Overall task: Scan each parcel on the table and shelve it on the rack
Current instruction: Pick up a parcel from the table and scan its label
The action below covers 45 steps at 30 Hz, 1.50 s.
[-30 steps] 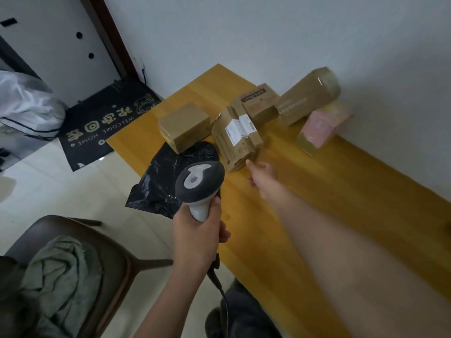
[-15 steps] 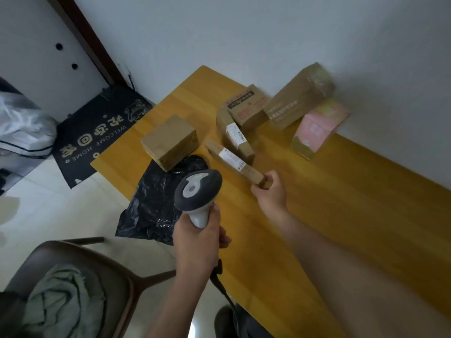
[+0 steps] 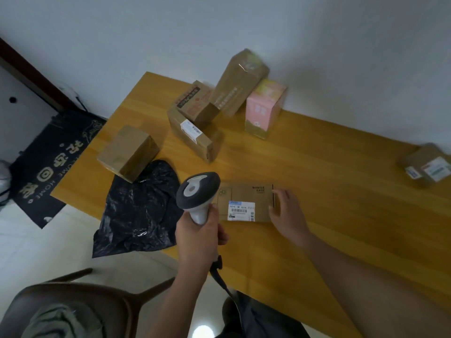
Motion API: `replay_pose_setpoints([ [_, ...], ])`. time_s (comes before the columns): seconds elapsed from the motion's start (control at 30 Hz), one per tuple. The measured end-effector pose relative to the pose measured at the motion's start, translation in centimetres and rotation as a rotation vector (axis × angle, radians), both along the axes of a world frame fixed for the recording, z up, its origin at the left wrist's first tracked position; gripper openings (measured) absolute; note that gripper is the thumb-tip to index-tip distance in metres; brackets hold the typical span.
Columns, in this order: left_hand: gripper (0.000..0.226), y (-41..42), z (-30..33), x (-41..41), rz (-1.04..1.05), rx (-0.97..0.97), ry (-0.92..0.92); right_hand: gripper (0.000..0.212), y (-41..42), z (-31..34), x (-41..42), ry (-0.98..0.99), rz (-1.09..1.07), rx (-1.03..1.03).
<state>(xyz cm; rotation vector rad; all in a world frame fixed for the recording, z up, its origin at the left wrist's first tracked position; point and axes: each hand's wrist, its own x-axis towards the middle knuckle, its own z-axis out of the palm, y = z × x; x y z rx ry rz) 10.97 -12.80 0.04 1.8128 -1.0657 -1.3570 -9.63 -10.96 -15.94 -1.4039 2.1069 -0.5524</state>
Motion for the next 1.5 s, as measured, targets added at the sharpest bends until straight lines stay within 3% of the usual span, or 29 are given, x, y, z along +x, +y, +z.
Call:
replay_pose_setpoints([
  [0.1, 0.03, 0.7, -0.9, 0.0, -0.009, 0.041, -0.006, 0.101, -1.5, -0.1, 0.3, 0.013, 0.156, 0.221],
  [0.23, 0.028, 1.5, -1.8, 0.2, -0.075, 0.13, -0.039, 0.125, -3.5, -0.4, -0.1, 0.049, 0.251, 0.408],
  [0.43, 0.026, 3.4, -2.3, -1.0, -0.209, 0.258, -0.124, 0.133, -4.2, -0.8, -0.3, 0.081, 0.236, 0.413],
  [0.83, 0.028, 3.9, -1.8, -2.3, -0.299, 0.304, -0.233, 0.132, -4.1, -0.5, -0.1, 0.097, 0.228, 0.416],
  [1.17, 0.023, 4.0, -1.2, -2.5, -0.273, 0.257, -0.144, 0.138, -4.3, 0.6, 0.8, 0.104, 0.218, 0.376],
  [1.23, 0.024, 4.0, -0.9, -2.6, -0.259, 0.227, -0.105, 0.13, -4.4, 1.3, 1.1, 0.118, 0.194, 0.354],
  [1.3, 0.027, 4.1, -0.7, -2.8, -0.248, 0.191, -0.086, 0.105, -4.5, 1.9, 0.7, 0.113, 0.178, 0.322],
  [1.5, 0.025, 5.9, 0.8, -3.6, -0.186, 0.01, -0.074, 0.043, -2.4, 3.3, -1.1, -0.138, 0.156, 0.208],
])
